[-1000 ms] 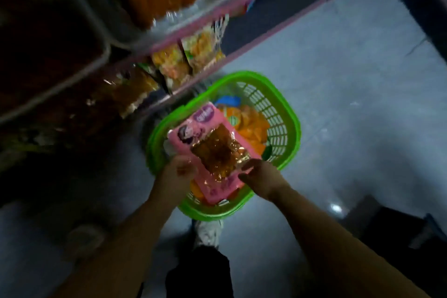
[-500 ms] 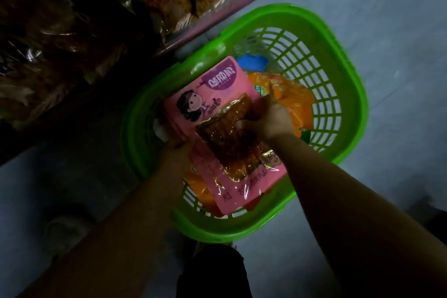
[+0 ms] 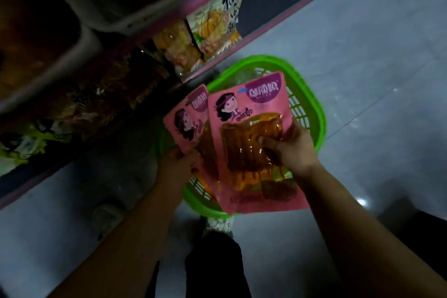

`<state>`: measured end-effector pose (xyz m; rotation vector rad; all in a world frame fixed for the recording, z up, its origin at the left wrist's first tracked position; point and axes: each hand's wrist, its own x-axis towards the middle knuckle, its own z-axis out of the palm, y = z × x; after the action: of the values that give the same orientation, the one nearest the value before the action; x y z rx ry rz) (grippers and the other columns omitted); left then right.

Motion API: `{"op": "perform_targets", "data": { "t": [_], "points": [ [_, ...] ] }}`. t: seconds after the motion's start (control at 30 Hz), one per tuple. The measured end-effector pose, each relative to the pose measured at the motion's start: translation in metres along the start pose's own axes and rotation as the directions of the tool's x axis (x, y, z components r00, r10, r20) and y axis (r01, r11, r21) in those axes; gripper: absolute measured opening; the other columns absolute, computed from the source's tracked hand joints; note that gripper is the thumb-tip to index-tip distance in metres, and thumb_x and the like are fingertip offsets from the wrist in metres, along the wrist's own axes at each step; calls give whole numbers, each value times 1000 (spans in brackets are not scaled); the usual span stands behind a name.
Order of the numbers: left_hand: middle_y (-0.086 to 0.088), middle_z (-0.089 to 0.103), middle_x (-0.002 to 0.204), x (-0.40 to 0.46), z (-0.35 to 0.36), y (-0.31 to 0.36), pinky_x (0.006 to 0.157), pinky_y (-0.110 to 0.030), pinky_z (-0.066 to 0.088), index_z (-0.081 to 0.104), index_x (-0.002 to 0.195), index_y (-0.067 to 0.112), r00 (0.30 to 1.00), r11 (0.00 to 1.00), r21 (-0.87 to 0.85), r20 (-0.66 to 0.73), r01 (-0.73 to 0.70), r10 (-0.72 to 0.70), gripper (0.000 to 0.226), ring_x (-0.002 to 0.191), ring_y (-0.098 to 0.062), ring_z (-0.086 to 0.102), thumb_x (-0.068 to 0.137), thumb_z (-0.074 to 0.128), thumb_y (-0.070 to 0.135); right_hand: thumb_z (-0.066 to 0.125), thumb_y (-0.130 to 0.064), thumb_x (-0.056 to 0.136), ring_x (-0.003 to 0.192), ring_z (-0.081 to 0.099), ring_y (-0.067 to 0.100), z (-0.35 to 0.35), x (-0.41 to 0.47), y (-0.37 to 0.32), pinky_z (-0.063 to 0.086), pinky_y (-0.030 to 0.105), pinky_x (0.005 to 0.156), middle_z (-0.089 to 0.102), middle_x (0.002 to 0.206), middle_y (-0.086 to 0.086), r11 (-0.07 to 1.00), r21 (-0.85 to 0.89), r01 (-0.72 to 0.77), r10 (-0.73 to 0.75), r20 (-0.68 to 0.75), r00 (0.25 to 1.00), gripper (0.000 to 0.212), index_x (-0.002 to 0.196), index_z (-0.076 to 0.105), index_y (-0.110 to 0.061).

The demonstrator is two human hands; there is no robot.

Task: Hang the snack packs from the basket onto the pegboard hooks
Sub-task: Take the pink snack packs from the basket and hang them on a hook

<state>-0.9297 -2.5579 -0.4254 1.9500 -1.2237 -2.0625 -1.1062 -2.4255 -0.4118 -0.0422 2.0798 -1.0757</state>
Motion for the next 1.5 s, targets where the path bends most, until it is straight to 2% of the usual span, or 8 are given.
{"op": "perform_targets", "data": {
  "t": [0.13,0.37,0.5,0.63,0.83,0.97,1.17,1.5],
  "points": [
    [-1,65,81,-82,-19,54,60,-19,51,65,113,2,995,995,-8,-11,-97,97,25,69,-12,60,89,56,1,78,1,69,77,67,28,-25,-70,-63,56,56,77,71,88,27,994,104,-19,12,68,998,14,80,71,2],
    [13,70,62,-254,-90,169,58,-23,51,73,65,35,910,917,-90,-190,-389,368,26,60,0,65,85,65,21,81,-45,64,77,72,16,-69,-216,-212,57,29,67,76,81,2,937,317,146,-177,71,982,32,82,76,-19],
    [15,73,74,-350,-156,239,64,-22,53,74,75,39,785,783,-138,-260,-606,562,10,73,-1,69,77,64,37,78,-52,61,87,72,24,-68,-291,-300,56,46,82,76,90,5,901,330,282,-348,161,923,47,95,74,-20],
    [8,75,83,-425,-228,287,84,-45,49,74,81,35,687,654,-232,-371,-720,625,17,89,-20,69,72,63,45,81,-28,67,84,73,21,-37,-351,-379,57,32,68,76,91,7,798,442,410,-552,261,792,27,92,75,-20],
    [12,72,71,-512,-313,316,57,-11,48,71,80,27,383,448,-41,-591,-893,710,25,70,-3,69,78,64,51,78,-38,62,82,69,21,28,-424,-473,55,34,76,76,87,6,678,462,572,-726,294,622,33,86,76,-14],
    [10,75,76,-546,-353,324,57,-17,51,73,80,33,279,330,-41,-640,-943,716,26,70,-6,71,60,68,49,77,-44,62,72,69,11,76,-468,-498,53,23,64,76,79,2,616,436,656,-788,334,518,32,79,76,-17],
    [-2,76,79,-549,-411,327,58,-27,56,75,83,27,293,292,-120,-677,-949,675,25,75,-21,73,60,77,36,76,-10,73,71,71,6,126,-515,-535,51,12,58,76,81,-5,540,459,705,-830,427,358,21,91,68,-16],
    [-5,76,91,-536,-482,320,78,-41,53,74,92,30,425,344,-249,-541,-905,726,35,86,-23,73,59,75,39,75,-38,60,66,72,16,188,-553,-575,55,24,58,76,76,5,491,531,691,-864,400,306,25,80,76,-24]
  ]
}}
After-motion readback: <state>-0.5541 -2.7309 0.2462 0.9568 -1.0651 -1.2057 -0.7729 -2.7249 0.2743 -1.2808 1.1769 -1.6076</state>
